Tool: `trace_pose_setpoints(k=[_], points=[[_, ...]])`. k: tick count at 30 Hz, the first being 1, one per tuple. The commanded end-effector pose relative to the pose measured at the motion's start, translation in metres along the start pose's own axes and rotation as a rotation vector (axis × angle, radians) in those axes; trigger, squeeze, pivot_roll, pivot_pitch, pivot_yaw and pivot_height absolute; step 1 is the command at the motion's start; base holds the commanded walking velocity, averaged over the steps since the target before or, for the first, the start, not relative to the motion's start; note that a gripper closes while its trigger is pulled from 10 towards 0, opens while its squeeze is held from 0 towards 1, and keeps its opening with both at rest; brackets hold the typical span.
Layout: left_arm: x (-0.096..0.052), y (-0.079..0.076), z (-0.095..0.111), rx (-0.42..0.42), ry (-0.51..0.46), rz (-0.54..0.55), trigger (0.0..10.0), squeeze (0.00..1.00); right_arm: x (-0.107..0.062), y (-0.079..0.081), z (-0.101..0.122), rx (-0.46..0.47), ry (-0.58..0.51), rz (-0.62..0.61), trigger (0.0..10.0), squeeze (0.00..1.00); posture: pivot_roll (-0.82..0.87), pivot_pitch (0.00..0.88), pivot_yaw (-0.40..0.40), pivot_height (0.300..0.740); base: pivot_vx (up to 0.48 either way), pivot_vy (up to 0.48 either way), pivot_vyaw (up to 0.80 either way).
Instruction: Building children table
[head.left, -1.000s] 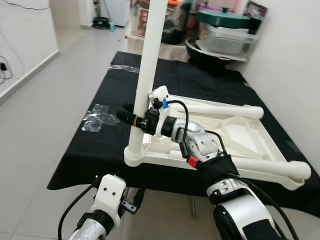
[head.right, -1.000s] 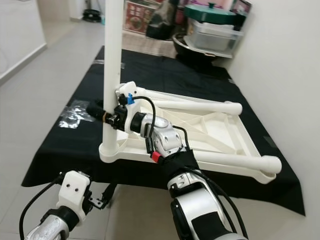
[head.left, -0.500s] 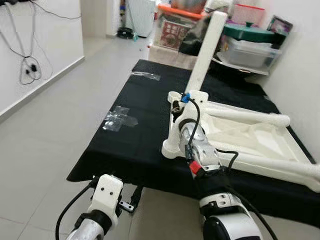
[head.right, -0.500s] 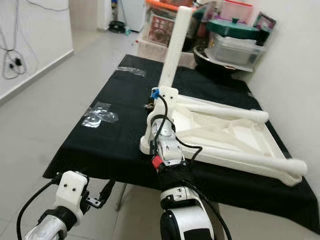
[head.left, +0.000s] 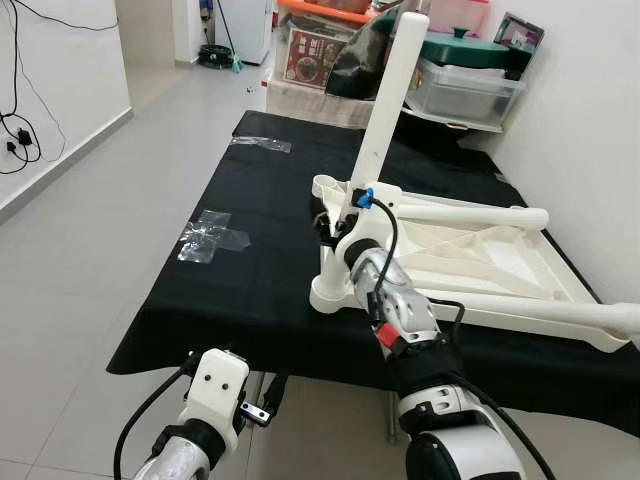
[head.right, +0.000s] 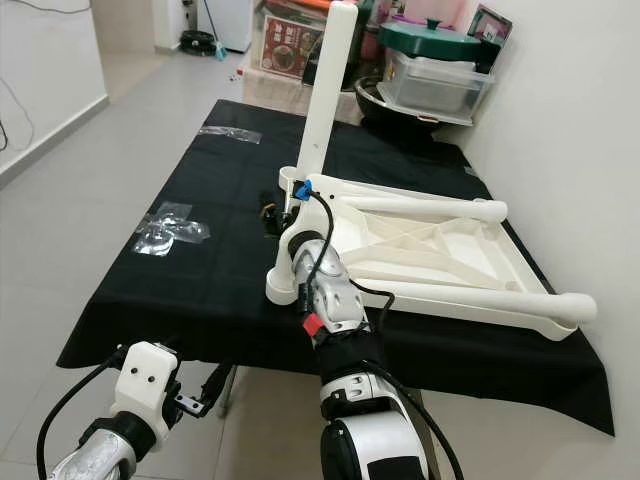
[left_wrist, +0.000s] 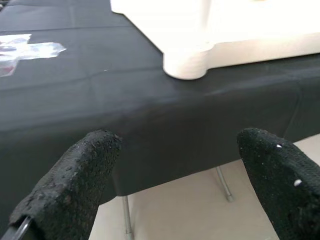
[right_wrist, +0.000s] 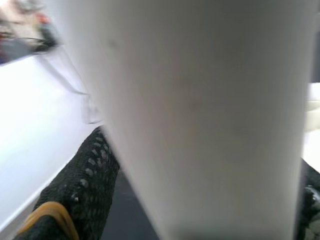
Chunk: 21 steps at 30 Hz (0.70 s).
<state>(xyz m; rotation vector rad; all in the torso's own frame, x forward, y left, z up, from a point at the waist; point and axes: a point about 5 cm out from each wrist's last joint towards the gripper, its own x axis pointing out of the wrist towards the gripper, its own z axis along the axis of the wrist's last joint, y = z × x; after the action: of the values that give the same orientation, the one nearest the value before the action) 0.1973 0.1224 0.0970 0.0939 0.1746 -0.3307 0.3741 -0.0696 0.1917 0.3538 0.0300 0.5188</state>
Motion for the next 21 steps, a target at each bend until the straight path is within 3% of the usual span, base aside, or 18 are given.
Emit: trace_pose_setpoints(k=[1, 8, 9, 10, 12, 13, 15, 20, 21], points=[[0.001, -0.003, -0.001, -0.005, 0.003, -0.008, 10.0, 0.0, 0.001, 0.01, 0.001, -0.004, 0.051, 0.21, 10.0, 0.0, 0.13, 0.013, -0.174, 0.74, 0.0, 0.0, 0.0], [0.001, -0.003, -0.001, -0.005, 0.003, -0.008, 10.0, 0.0, 0.001, 0.01, 0.001, -0.004, 0.051, 0.21, 10.0, 0.0, 0.13, 0.013, -0.174, 0.74, 0.0, 0.0, 0.0], [0.001, -0.002, -0.001, -0.005, 0.002, -0.008, 10.0, 0.0, -0.003, 0.008, 0.003, -0.015, 0.074, 0.298, 10.0, 0.0, 0.13, 0.013, -0.173, 0.74, 0.0, 0.0, 0.0], [0.001, -0.002, -0.001, -0.005, 0.002, -0.008, 10.0, 0.0, -0.003, 0.008, 0.003, -0.015, 0.074, 0.298, 10.0, 0.0, 0.13, 0.013, -0.173, 0.74, 0.0, 0.0, 0.0], [0.0, -0.002, -0.001, -0.003, 0.002, -0.007, 10.0, 0.0, -0.015, 0.007, 0.01, -0.093, 0.153, 0.614, 10.0, 0.0, 0.14, 0.018, -0.173, 0.74, 0.0, 0.0, 0.0], [0.0, -0.002, -0.001, -0.003, 0.002, -0.007, 10.0, 0.0, -0.015, 0.007, 0.01, -0.093, 0.153, 0.614, 10.0, 0.0, 0.14, 0.018, -0.173, 0.74, 0.0, 0.0, 0.0], [-0.001, -0.002, -0.001, -0.002, 0.003, -0.006, 10.0, 0.0, -0.023, 0.013, 0.015, -0.123, 0.181, 0.814, 10.0, 0.0, 0.14, 0.02, -0.175, 0.74, 0.0, 0.0, 0.0], [-0.001, -0.002, -0.001, -0.002, 0.004, -0.006, 10.0, 0.0, -0.024, 0.016, 0.013, -0.145, 0.199, 0.867, 10.0, 0.0, 0.14, 0.022, -0.173, 0.74, 0.0, 0.0, 0.0], [-0.001, -0.002, -0.001, -0.002, 0.004, -0.007, 10.0, 0.0, -0.024, 0.016, 0.011, -0.159, 0.216, 0.879, 8.4, 0.0, 0.15, 0.023, -0.174, 0.74, 0.0, 0.0, 0.0]])
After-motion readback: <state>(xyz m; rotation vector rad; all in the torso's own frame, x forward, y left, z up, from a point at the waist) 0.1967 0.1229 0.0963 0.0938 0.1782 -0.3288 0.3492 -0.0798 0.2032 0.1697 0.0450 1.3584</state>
